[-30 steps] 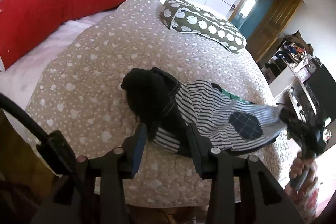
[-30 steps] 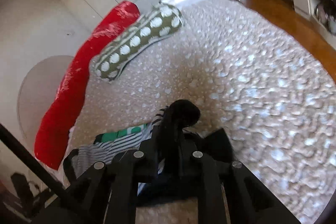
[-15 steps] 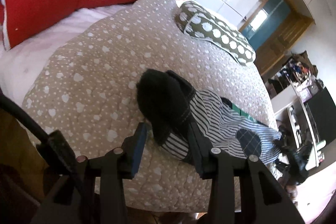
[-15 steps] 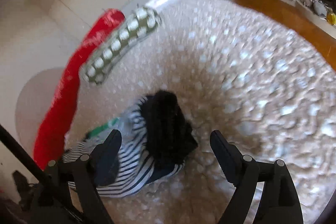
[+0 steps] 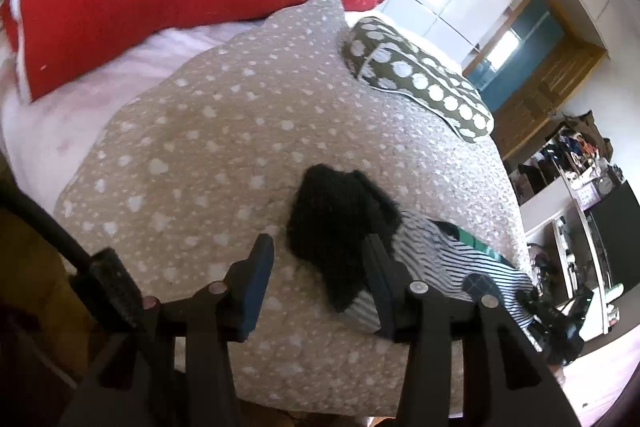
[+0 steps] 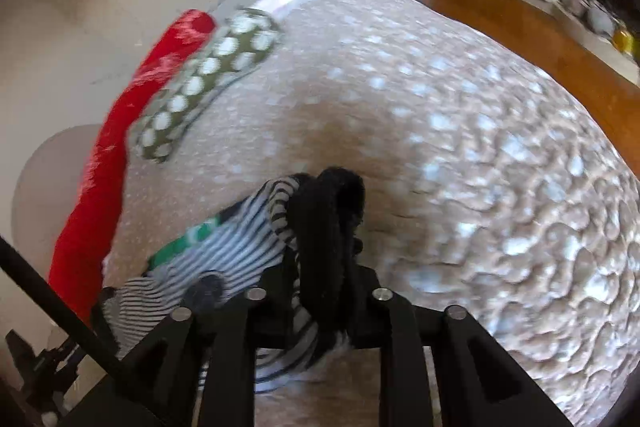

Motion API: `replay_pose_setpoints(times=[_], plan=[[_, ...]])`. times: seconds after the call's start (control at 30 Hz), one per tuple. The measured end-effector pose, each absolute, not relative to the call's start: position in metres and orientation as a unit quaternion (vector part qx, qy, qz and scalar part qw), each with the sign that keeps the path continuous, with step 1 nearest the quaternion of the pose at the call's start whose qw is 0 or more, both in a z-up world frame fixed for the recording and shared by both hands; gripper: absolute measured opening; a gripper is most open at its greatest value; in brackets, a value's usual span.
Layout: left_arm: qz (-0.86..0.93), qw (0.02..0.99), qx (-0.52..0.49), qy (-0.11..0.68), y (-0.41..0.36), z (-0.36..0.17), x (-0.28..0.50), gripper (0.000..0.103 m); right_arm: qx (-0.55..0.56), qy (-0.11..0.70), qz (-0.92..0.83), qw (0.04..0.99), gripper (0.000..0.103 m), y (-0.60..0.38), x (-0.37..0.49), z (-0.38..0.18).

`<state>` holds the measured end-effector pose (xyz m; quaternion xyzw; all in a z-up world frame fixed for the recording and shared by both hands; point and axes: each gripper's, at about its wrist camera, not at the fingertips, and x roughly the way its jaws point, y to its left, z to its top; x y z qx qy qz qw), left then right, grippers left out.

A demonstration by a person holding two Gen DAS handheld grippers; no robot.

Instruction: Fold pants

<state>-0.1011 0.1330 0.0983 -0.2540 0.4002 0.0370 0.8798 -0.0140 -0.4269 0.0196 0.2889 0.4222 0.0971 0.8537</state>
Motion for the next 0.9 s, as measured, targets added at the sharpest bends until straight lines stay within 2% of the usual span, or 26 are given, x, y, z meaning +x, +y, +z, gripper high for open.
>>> replay_pose_setpoints(times=[0.23, 0.3, 0.4, 0.47, 0.5, 0.53, 0.57, 0.67, 0.9], plan=[[0.000, 0.905, -0.185, 0.384, 0.083, 0.113, -0.060, 0.050, 0.274, 0.412, 0.060, 0.867, 0.052, -0.434, -0.028, 0.024], [0.010, 0.897, -0.179, 0.405, 0.079, 0.100, -0.045, 0.050, 0.273, 0.407, 0.053, 0.870, 0.052, -0.438, -0.033, 0.028], [0.064, 0.876, -0.156, 0.453, 0.084, 0.069, -0.032, 0.041, 0.276, 0.396, 0.035, 0.875, 0.054, -0.447, -0.043, 0.035], [0.090, 0.866, -0.153, 0.468, 0.092, 0.051, -0.036, 0.041, 0.279, 0.388, 0.021, 0.878, 0.056, -0.457, -0.051, 0.039], [0.099, 0.864, -0.152, 0.469, 0.097, 0.045, -0.040, 0.045, 0.280, 0.384, 0.013, 0.880, 0.057, -0.460, -0.054, 0.041], [0.101, 0.861, -0.164, 0.472, 0.106, 0.036, -0.046, 0.056, 0.279, 0.381, 0.005, 0.881, 0.059, -0.465, -0.057, 0.042], [0.094, 0.857, -0.182, 0.473, 0.113, 0.030, -0.049, 0.059, 0.279, 0.378, -0.003, 0.883, 0.059, -0.468, -0.060, 0.043], [0.056, 0.858, -0.235, 0.454, 0.133, 0.021, -0.064, 0.061, 0.280, 0.377, -0.020, 0.883, 0.059, -0.477, -0.065, 0.042], [0.049, 0.867, -0.237, 0.435, 0.138, 0.033, -0.085, 0.061, 0.294, 0.391, -0.028, 0.872, 0.060, -0.478, -0.067, 0.032]])
